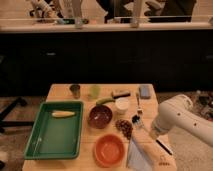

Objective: Place brush in purple bowl

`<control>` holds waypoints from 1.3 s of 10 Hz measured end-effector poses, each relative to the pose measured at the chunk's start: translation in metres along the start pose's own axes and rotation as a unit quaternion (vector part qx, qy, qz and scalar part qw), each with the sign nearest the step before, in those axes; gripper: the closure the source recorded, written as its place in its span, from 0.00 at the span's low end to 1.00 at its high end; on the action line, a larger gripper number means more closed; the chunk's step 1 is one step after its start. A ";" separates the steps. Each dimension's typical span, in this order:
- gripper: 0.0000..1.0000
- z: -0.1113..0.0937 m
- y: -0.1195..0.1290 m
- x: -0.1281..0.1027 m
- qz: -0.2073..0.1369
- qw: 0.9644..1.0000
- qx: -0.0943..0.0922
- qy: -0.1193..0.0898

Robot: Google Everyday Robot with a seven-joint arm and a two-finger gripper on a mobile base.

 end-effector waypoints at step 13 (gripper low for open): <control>1.00 -0.013 0.011 -0.012 -0.036 0.999 0.011 -0.011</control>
